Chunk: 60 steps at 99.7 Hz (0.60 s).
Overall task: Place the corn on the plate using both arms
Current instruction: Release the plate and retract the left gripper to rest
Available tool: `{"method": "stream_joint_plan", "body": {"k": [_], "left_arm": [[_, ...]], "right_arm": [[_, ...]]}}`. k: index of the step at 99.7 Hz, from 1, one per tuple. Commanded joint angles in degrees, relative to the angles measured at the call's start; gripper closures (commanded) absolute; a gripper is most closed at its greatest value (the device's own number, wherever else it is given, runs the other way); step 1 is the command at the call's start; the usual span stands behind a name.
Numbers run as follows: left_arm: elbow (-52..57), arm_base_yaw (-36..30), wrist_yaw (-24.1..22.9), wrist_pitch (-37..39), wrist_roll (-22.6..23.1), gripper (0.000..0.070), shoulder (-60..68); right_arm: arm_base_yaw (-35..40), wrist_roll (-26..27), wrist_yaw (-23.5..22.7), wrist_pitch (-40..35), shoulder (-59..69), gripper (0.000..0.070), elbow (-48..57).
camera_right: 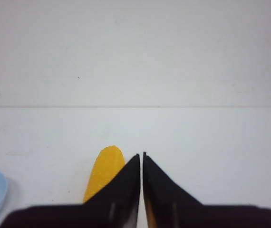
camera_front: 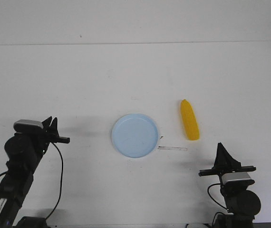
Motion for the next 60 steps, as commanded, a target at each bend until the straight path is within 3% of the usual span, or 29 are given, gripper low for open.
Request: {"method": "stream_joint_plan", "body": {"k": [1,11,21,30,39,60], "left_arm": [[-2.23,0.11,0.02,0.44,6.14,0.063,-4.09],[-6.43,0.07,0.02,0.26,5.68,0.0638,-11.85],[-8.98,-0.07,-0.28,-0.98,2.1,0.0699,-19.34],[-9.53,-0.04,-4.81,-3.78,-1.4,0.0699,-25.27],[-9.53,-0.04,-7.67,-6.01,-1.55,0.0699,-29.68],[-9.53,-0.07,-7.61,-8.2,-1.57,0.0699,-35.65]], "right_arm": [[0.07,-0.24,0.15,0.57,0.09,0.0693,-0.07],[0.07,-0.22,0.15,0.57,0.09,0.0693,-0.07],[0.07,-0.24,0.17,0.57,0.09,0.0693,-0.07],[0.07,-0.22,0.15,0.57,0.09,0.0693,-0.07],[0.07,-0.24,0.17,0.57,0.09,0.0693,-0.07],[0.07,-0.22,0.17,0.57,0.09,0.0693,-0.07]]}}
